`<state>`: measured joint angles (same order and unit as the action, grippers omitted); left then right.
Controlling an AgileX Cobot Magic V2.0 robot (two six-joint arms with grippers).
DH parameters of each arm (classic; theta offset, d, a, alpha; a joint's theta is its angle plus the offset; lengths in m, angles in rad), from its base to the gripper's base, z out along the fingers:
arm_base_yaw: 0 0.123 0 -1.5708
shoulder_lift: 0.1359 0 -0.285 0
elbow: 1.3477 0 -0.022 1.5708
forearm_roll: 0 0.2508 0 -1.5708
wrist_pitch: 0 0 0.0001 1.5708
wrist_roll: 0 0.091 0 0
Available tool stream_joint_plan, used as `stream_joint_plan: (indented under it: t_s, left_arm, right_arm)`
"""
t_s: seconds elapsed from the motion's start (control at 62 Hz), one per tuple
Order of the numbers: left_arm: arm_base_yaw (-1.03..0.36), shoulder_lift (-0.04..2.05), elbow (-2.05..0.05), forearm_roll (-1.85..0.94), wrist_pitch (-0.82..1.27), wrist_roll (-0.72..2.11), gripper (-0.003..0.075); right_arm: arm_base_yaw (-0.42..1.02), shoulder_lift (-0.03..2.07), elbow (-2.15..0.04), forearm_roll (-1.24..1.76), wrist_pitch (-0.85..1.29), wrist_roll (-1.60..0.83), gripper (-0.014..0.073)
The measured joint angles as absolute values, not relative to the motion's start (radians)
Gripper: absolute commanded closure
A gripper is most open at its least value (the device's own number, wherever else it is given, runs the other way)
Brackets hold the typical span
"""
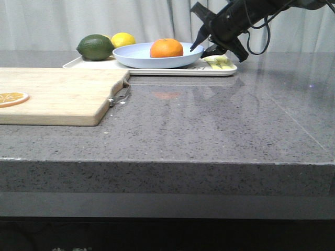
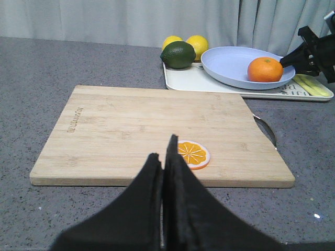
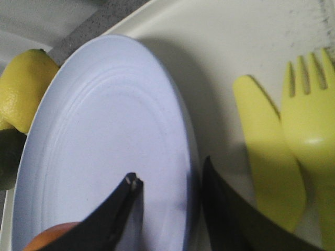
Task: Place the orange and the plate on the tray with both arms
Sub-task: 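Carry the plate with the right gripper and lower it onto the white tray, then release the plate rim and raise the right gripper away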
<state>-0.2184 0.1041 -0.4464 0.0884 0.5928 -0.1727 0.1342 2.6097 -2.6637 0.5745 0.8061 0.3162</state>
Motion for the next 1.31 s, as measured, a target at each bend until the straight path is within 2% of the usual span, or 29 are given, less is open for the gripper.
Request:
stream_joint_plan:
  t_s: [0.113, 0.258, 0.339, 0.5, 0.613, 0.806, 1.113, 1.306]
  left_arm:
    - [-0.218, 0.104, -0.446, 0.088, 0.593, -0.173, 0.0738]
    - [-0.218, 0.104, -0.446, 0.088, 0.593, -0.173, 0.0738]
    - [-0.218, 0.104, -0.446, 0.088, 0.593, -0.173, 0.0738]
    - [-0.218, 0.104, -0.446, 0.088, 0.593, -0.173, 0.0738]
    - [-0.218, 0.104, -0.446, 0.088, 0.593, -0.173, 0.0738]
    - [-0.218, 0.104, -0.446, 0.088, 0.593, -0.173, 0.0738]
    - [-0.218, 0.104, -0.446, 0.088, 0.591, -0.173, 0.0738]
    - [-0.218, 0.104, -0.446, 0.088, 0.591, -0.173, 0.0738]
  right_arm:
    - [0.132, 2.592, -2.666, 0.577, 0.837, 0.316, 0.0147]
    - [0.119, 2.519, -2.666, 0.577, 0.856, 0.307, 0.0169]
    - [0.11, 2.464, -2.666, 0.577, 0.881, 0.275, 0.0267]
    - [0.093, 2.352, -2.674, 0.579, 0.994, 0.194, 0.0573]
    - [0.077, 2.308, -2.676, 0.577, 1.087, 0.145, 0.0716]
    - [0.05, 2.259, -2.676, 0.496, 1.243, 0.121, 0.0705]
    - [0.044, 2.136, -2.673, 0.257, 1.267, 0.093, 0.0705]
    - [0.044, 1.931, -2.478, 0.128, 1.267, 0.056, 0.0705]
